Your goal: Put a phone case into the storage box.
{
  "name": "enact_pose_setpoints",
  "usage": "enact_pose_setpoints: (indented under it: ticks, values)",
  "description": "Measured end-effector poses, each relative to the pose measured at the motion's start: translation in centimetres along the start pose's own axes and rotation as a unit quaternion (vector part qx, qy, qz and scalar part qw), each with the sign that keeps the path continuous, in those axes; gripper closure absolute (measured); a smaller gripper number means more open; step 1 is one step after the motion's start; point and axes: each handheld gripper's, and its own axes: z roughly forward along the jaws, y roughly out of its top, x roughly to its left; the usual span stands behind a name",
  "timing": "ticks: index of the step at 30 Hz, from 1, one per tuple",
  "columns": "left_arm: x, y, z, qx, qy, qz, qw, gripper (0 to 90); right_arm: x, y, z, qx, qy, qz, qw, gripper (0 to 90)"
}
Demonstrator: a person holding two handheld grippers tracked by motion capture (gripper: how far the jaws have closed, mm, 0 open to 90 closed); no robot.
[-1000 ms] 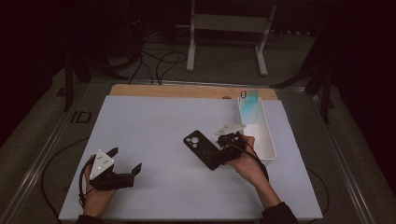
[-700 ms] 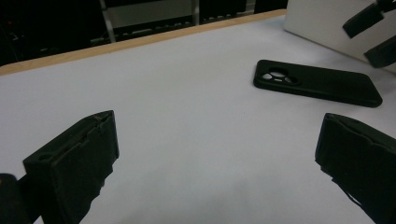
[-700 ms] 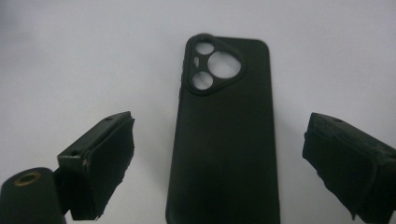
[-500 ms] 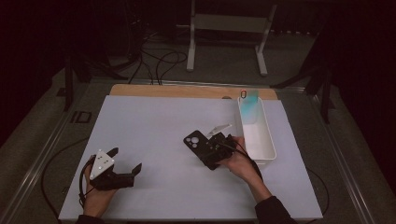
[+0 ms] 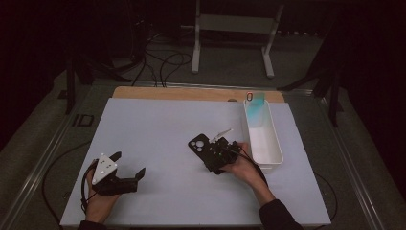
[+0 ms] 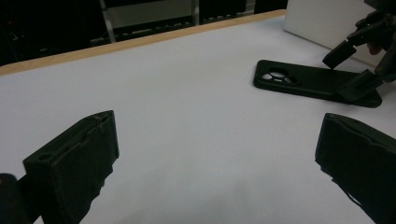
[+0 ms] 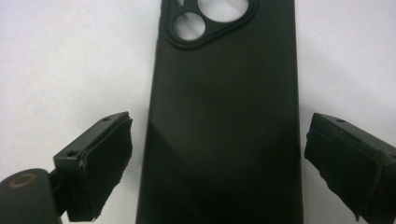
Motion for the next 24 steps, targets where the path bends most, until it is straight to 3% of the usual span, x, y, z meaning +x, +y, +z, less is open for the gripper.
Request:
enact_pose_setpoints:
  ticks: [8, 24]
  values:
    - [-0.03, -0.01, 0.03, 0.001, 0.0, 0.0, 1.0, 0.1, 0.05, -0.32, 0.6, 0.023, -0.006, 0.005, 0.9997, 7.5]
    - [-0.04, 0.0, 0.09, 0.003, 0.001, 0.001, 1.0, 0.1, 0.45, -0.33, 0.17, 0.028, -0.018, 0.01, 0.9994, 14.8]
